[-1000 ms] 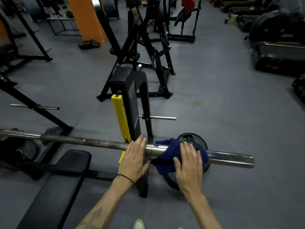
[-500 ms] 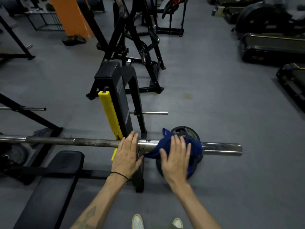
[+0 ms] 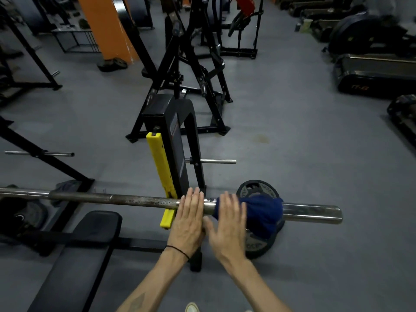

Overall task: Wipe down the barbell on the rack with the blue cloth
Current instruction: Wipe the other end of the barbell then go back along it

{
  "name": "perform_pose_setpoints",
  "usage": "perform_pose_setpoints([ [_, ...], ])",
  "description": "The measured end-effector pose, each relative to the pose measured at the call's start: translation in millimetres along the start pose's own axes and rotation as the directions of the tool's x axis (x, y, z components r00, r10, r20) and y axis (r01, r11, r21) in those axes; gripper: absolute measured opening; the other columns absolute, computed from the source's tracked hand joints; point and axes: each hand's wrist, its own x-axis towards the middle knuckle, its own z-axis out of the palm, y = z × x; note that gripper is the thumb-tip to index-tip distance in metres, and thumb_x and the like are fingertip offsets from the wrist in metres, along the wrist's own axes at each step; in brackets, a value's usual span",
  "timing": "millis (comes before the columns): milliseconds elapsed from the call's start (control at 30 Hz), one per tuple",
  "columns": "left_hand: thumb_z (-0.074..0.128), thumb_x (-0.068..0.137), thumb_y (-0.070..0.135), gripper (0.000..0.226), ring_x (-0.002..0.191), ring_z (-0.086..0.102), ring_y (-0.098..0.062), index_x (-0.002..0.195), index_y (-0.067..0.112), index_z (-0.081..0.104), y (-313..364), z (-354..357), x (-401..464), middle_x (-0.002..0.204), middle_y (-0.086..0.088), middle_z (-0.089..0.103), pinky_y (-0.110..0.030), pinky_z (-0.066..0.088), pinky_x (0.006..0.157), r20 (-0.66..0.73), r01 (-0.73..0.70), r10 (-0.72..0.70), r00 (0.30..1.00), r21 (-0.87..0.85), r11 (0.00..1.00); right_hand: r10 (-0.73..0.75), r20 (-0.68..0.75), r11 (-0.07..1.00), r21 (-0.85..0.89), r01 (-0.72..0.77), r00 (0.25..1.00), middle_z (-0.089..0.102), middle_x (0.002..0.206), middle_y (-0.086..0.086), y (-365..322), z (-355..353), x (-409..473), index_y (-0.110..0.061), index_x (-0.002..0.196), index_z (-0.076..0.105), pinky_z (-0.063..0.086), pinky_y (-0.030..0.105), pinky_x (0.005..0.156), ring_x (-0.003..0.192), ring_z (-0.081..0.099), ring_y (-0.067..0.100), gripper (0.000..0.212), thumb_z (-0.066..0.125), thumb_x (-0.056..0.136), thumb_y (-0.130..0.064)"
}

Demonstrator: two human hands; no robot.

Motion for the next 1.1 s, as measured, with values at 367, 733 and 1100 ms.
perform_pose_setpoints([
  [367, 0.087, 0.057, 0.044, 0.114, 0.129, 0.055, -0.031, 0.150, 0.000, 0.038, -12, -11, 36, 0.138, -0.016, 0.057, -0.047, 0.028, 0.118, 0.087, 0.005, 0.003, 0.996, -0.091, 0.996, 0.142, -0.089, 0.990, -0.009, -0.144, 0.986, 0.045, 0.156, 0.008, 45, -23, 12, -0.008, 0.151, 0.046, 0.013, 0.048, 0.125, 0.150, 0.033, 0.026, 0.072, 0.020, 0.107, -0.059],
  [733, 0.088, 0.063, 0.042, 0.118, 0.150, 0.027, -0.033, 0.155, 0.001, 0.026, -23, -11, 18, 0.160, -0.019, 0.032, -0.046, 0.017, 0.120, 0.106, 0.038, -0.025, 0.994, -0.119, 0.992, 0.127, -0.129, 0.990, -0.044, -0.133, 0.984, 0.028, 0.165, 0.001, 74, -34, -3, -0.009, 0.156, 0.038, 0.010, 0.045, 0.128, 0.154, 0.025, 0.025, 0.066, 0.026, 0.108, -0.053],
  [1100, 0.087, 0.067, 0.039, 0.111, 0.150, 0.023, -0.027, 0.155, 0.006, 0.028, -22, -2, 14, 0.160, -0.014, 0.032, -0.040, 0.010, 0.123, 0.084, 0.082, -0.066, 0.994, -0.206, 0.975, 0.030, -0.104, 0.994, -0.100, -0.041, 0.994, 0.033, 0.163, 0.000, 78, -31, -3, -0.012, 0.155, 0.041, 0.015, 0.044, 0.126, 0.153, 0.028, 0.022, 0.061, 0.028, 0.108, -0.049],
])
